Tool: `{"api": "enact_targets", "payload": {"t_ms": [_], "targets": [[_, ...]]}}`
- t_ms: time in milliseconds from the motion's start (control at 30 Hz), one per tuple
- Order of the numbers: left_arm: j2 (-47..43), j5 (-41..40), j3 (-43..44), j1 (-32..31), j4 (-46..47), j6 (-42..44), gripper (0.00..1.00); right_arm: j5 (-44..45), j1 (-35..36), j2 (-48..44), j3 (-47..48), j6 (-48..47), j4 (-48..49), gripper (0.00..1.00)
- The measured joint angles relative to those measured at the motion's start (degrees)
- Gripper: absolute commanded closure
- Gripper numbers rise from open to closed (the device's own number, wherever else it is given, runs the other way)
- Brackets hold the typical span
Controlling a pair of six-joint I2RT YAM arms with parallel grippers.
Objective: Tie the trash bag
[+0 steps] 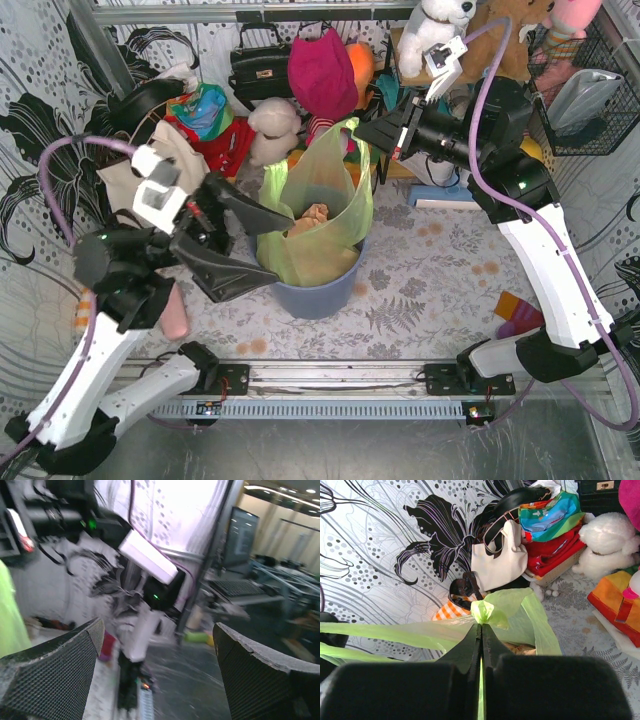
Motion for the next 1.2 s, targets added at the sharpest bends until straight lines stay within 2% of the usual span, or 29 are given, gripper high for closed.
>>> {"api": "enact_targets", "payload": {"t_ms": [133,233,333,400,533,700,933,1200], "targets": [[4.6,7.8,-2.4,-0.3,9.2,-10.4,0.02,0.0,0.0,0.0,-0.1,0.0,0.0,1.00],[6.1,10.1,-5.1,-1.2,13.7,-14.6,0.02,0.2,0.0,-0.1,-0.3,0.0,0.0,1.00],[5.6,10.6,-6.9,-3.9,15.4,-14.8,0.02,0.2,0.0,-0.1,-0.4,0.0,0.0,1.00],[4.3,9.3,-7.2,-5.7,13.7,-11.7,0.02,0.3,0.0,-0.1,-0.4,0.0,0.0,1.00],[1.4,1.8,-7.3,-8.1,6.7,-1.0,0.02,0.4,0.0,-0.1,-0.4,0.0,0.0,1.00],[2.1,-12.2,-7.7,-9.8,-1.0,12.0,0.02,0.4,0.0,-0.1,-0.4,0.0,0.0,1.00],[7.6,-27.8,-10.4,-12.3,-7.1,22.3,0.02,0.4,0.0,-0.1,-0.4,0.0,0.0,1.00],[5.0,-47.7,-12.0,-13.8,-5.4,29.4,0.02,0.3,0.0,-0.1,-0.4,-1.4,0.0,1.00]]}}
